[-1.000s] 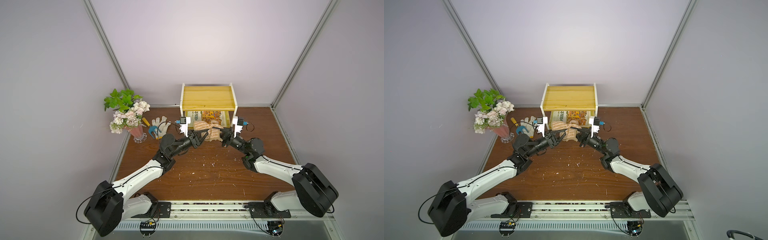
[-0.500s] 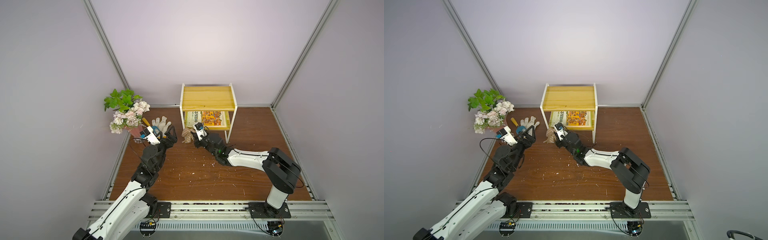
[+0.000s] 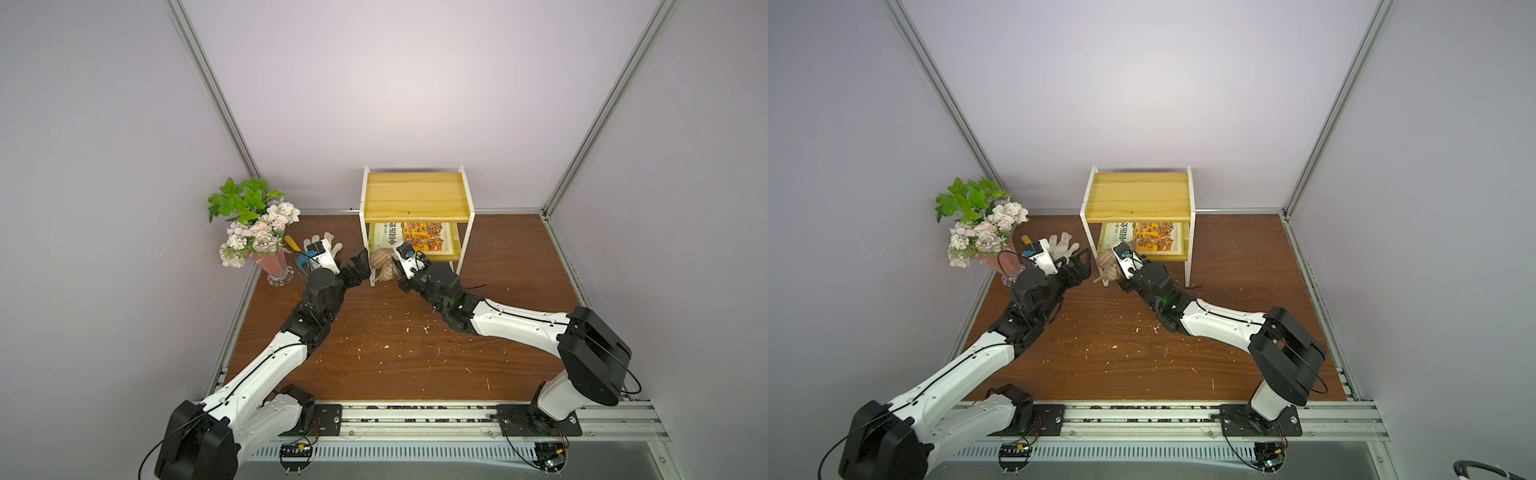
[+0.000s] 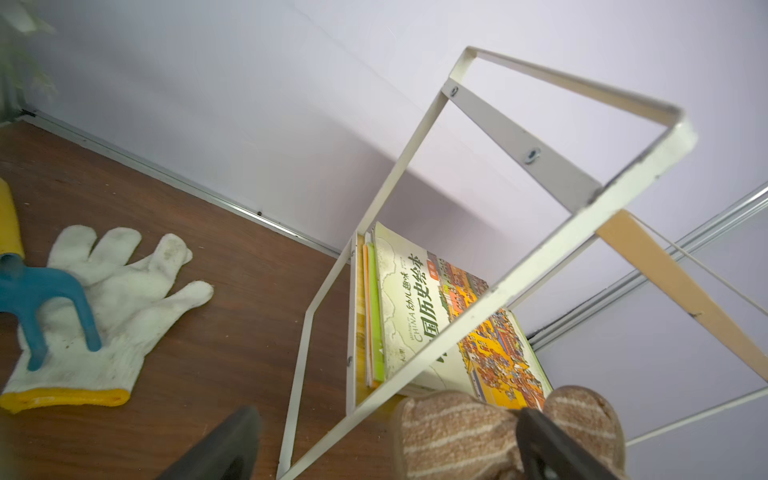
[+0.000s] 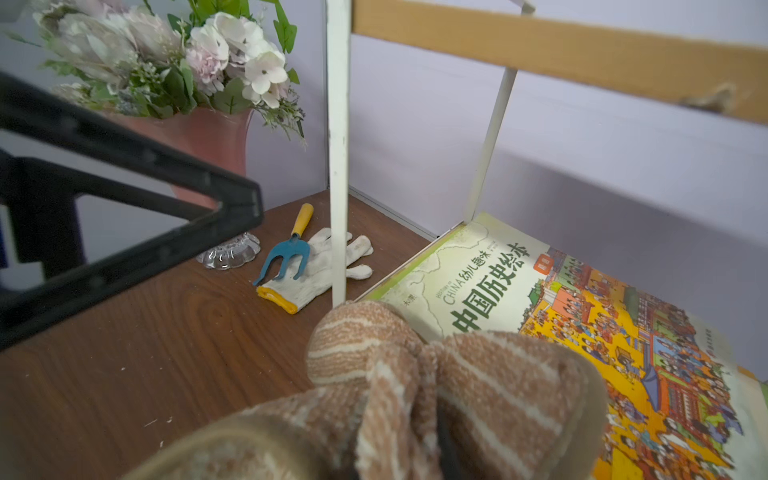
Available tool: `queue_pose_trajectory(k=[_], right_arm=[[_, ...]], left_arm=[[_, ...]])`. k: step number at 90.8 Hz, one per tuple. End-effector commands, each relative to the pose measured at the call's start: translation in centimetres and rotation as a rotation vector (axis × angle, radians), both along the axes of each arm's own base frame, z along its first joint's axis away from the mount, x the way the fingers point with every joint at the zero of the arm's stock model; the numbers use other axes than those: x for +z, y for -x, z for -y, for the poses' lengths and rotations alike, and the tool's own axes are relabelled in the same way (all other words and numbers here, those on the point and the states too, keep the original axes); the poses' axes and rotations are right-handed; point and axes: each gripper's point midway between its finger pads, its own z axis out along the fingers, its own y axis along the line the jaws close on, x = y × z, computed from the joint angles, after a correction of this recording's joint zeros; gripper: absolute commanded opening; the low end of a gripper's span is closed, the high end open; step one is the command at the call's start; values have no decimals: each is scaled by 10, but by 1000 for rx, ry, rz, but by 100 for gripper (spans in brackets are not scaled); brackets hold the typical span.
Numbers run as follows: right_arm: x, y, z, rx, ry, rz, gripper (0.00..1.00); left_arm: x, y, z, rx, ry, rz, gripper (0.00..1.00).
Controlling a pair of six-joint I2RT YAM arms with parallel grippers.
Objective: Wipe the bookshelf clean with a cloth
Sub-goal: Wipe the dust from the shelf.
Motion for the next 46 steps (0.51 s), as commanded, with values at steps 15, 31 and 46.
queue_pose_trajectory(k=[15,31,46], right_arm=[[-17,-6,180,-400,196,-74,0],[15,10,89,-2,-46,-89,0],[44,10,6,205,-153,-64,0]], left_arm=[[18,-9,5,-31,-18,66,99],[19,-22,8,-24,-52,56,99],[20,-34,8,4,-67,65,99]])
